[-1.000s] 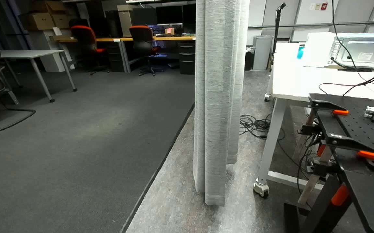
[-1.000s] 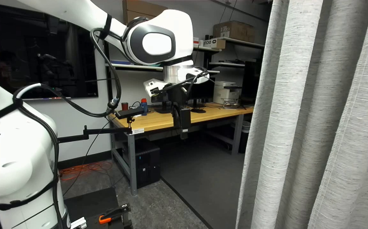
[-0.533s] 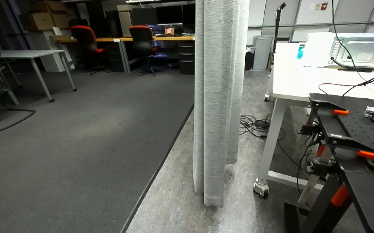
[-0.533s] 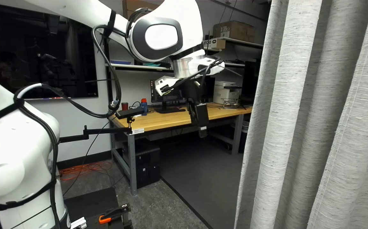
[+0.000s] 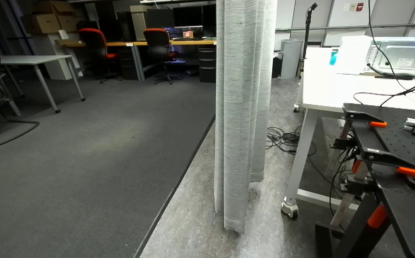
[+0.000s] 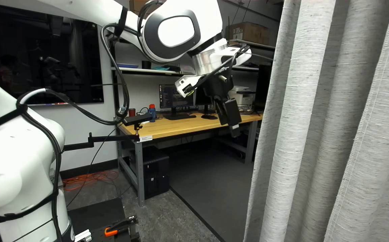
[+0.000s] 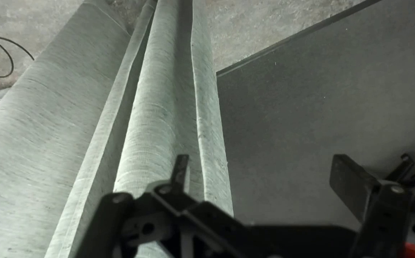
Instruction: Pull the curtain to the left, then to the right, then to the left fully
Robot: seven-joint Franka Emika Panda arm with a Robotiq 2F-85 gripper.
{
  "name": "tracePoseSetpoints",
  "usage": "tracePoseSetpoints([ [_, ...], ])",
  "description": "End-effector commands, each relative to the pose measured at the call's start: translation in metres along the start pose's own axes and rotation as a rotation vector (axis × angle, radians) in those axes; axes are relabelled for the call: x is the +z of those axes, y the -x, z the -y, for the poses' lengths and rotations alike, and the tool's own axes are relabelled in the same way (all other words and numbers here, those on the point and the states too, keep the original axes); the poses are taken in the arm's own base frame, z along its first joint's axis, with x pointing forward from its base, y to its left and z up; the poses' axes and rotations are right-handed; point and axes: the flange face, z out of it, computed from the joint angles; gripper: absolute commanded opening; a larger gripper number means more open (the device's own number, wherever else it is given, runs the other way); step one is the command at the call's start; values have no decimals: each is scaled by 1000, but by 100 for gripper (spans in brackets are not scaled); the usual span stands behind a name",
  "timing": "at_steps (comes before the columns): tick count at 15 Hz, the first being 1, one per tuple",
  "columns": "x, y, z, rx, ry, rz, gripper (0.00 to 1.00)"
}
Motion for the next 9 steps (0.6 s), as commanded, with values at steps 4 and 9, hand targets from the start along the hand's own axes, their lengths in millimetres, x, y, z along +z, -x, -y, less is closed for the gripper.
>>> tracePoseSetpoints([
  [4, -19, -35, 0, -9, 16, -163, 100],
  [9, -32, -57, -9, -12, 37, -270, 100],
])
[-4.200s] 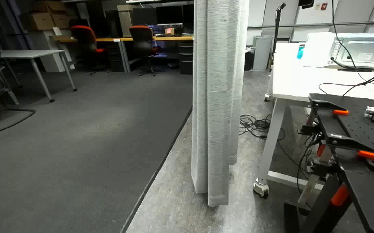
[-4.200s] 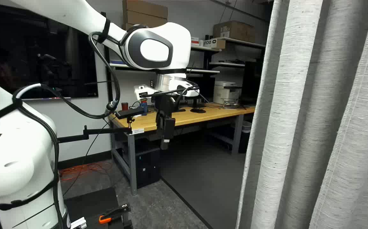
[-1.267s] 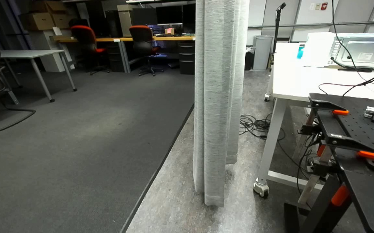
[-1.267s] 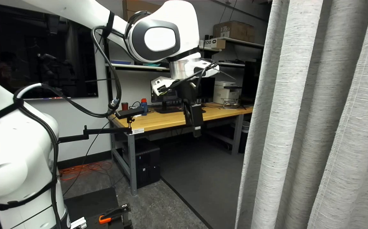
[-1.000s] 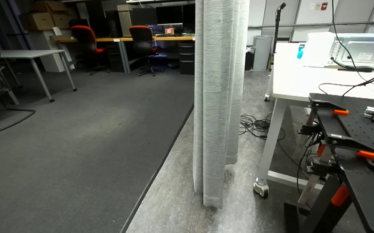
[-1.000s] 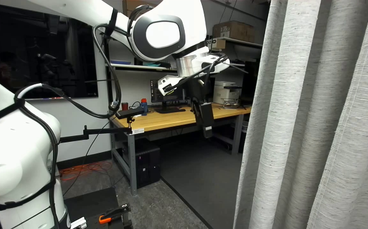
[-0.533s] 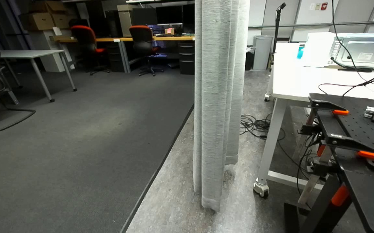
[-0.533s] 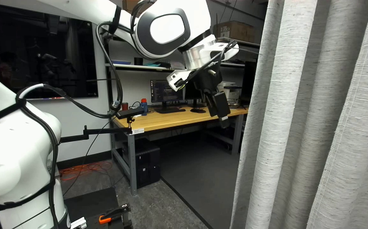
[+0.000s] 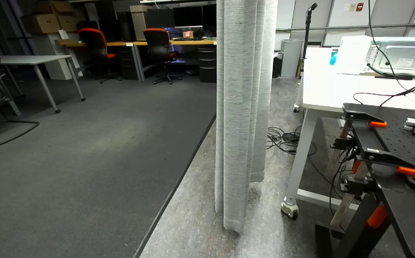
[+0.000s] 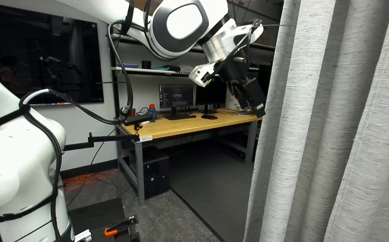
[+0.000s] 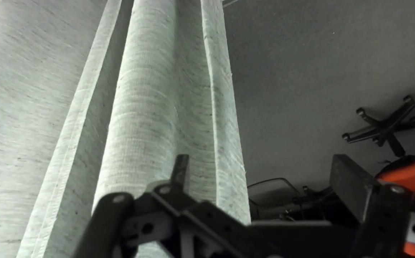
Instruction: Pull the curtain to the left, then to the right, then to the left fully
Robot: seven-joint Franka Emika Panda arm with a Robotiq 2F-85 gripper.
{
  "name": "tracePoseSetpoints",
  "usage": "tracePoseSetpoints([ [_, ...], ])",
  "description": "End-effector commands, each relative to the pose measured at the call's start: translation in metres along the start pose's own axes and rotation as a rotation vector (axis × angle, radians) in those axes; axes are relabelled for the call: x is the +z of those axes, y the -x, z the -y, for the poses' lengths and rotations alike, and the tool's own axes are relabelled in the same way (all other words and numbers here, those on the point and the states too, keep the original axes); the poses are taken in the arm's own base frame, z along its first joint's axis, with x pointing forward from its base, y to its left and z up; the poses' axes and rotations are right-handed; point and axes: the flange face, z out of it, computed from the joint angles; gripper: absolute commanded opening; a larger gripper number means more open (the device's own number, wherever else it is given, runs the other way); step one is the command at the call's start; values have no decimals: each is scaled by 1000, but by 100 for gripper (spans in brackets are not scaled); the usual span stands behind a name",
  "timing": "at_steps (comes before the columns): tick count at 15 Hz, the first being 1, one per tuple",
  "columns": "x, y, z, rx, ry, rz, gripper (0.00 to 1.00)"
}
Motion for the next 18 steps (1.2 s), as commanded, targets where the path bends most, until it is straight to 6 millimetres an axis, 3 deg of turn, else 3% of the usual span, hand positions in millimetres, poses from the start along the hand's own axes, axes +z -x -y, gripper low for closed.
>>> tracePoseSetpoints([
  [1, -3, -22, -7, -3, 36, -77, 100],
  [12, 4, -51, -11, -10, 54, -200, 100],
  [13, 6, -53, -11, -9, 51, -202, 94],
  [14, 9, -53, -9, -9, 49, -204, 72],
  [16, 13, -53, -5, -14, 45, -206, 68],
  [18, 17, -53, 1, -24, 42, -210, 53],
])
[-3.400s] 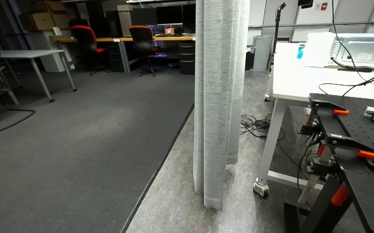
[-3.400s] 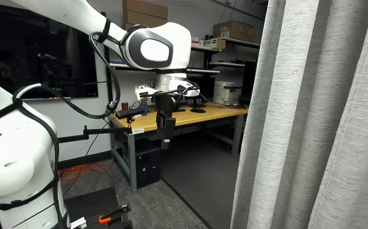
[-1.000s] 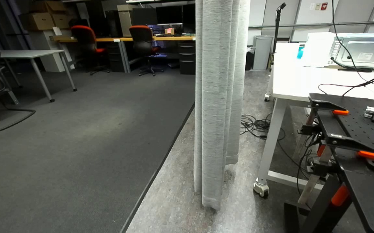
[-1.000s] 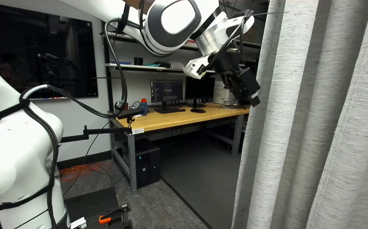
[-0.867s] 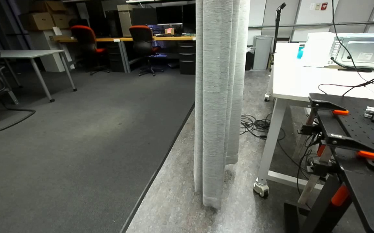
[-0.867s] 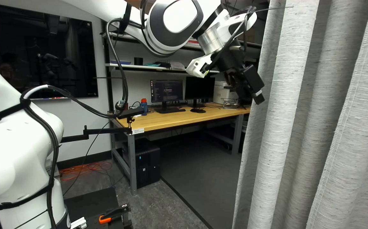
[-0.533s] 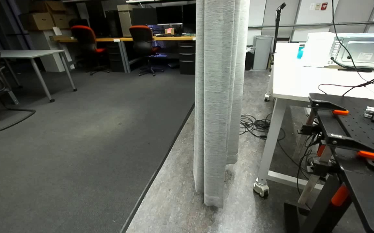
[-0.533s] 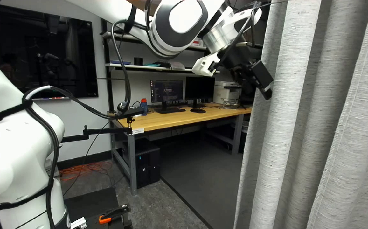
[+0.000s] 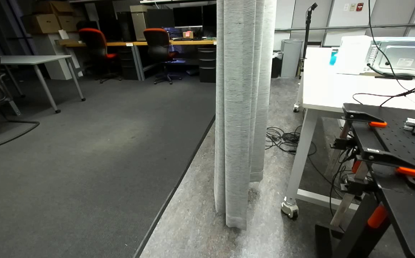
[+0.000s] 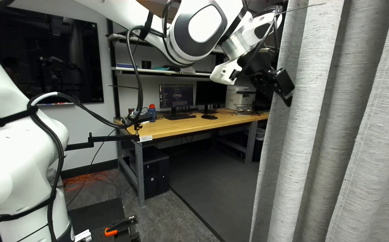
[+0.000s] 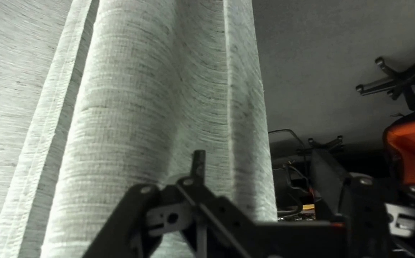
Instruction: Pull the curtain to the left, then to the right, then to the left fully
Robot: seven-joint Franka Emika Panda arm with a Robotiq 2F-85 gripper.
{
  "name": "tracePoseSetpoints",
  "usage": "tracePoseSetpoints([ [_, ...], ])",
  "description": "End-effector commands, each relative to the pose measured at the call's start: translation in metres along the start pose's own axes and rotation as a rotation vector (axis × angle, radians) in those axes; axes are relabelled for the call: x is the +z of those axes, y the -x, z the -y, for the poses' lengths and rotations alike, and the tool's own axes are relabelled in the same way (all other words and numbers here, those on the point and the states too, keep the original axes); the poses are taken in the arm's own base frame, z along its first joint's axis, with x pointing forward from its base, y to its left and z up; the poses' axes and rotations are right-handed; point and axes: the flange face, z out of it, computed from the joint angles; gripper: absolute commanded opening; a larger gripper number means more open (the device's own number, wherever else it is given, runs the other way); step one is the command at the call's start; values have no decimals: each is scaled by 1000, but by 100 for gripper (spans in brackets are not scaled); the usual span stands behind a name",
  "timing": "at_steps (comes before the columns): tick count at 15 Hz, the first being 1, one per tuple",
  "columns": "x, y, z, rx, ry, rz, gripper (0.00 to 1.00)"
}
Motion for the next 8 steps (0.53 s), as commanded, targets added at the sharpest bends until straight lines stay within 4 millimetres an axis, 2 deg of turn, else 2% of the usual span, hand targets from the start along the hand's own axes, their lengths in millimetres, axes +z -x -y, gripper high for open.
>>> tracePoseSetpoints([
  [1, 8, -6, 12, -7, 9, -30, 44],
  [6, 8, -2, 36, -39, -15, -32, 6],
  [8, 7, -2, 48, -51, -32, -27, 0],
])
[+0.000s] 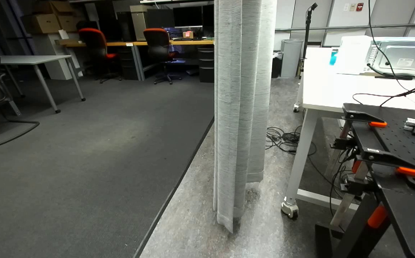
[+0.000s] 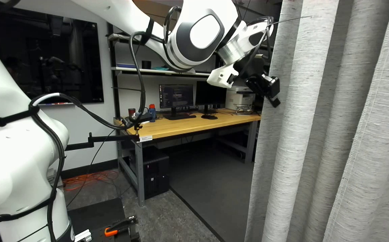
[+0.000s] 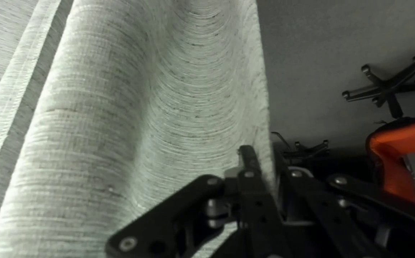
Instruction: Pull the curtain to the left, then to the right, then to the left fully
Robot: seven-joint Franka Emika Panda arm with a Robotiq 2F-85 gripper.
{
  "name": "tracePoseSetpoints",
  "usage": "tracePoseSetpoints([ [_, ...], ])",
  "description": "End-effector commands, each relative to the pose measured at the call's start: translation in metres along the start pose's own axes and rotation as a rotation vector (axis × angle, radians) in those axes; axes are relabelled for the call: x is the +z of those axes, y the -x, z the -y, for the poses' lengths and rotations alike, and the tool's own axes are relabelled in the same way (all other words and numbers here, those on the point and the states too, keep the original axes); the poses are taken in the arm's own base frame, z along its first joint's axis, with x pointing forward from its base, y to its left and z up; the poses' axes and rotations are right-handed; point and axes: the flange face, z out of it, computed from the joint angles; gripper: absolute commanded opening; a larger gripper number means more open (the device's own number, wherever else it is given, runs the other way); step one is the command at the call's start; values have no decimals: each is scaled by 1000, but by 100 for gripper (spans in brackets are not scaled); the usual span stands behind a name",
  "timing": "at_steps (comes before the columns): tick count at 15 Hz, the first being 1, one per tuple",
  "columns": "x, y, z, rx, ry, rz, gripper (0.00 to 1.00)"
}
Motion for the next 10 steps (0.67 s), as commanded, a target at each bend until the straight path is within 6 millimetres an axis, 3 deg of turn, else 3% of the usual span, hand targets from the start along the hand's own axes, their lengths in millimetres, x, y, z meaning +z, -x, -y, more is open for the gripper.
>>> tracePoseSetpoints([
  [1, -2, -8, 23, -13, -18, -24, 0],
  [10, -13, 6, 135, -167, -83, -50, 1],
])
